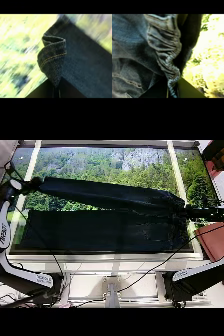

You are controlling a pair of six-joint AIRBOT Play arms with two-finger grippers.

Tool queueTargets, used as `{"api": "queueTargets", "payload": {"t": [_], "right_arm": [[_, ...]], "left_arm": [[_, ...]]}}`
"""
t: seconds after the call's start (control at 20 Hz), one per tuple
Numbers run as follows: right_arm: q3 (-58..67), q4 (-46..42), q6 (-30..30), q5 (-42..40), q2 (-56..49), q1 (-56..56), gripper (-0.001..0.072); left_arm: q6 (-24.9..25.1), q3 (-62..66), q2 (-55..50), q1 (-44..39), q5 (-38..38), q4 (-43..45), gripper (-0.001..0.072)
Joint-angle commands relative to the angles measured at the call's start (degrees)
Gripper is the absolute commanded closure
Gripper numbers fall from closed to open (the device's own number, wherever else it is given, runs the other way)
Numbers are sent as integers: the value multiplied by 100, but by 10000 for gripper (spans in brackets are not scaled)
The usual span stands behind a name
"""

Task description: Fold the clothes and pants, and hang the long-sleeved shirts on hangers.

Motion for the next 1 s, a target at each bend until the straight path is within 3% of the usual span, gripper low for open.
{"api": "queueTargets", "payload": {"t": [0.0,0.3,0.5,0.95], "right_arm": [[9,120,37,144,170,-2,667],[9,144,358,83,190,70,667],[9,140,376,11,190,321,667],[9,179,765,-691,190,356,667]], "left_arm": [[7,4,101,243,-1294,1056,680],[-31,-7,-22,273,-1132,1650,681],[-579,-7,-144,345,-1117,2319,680],[-597,-7,-256,728,-839,2361,680]]}}
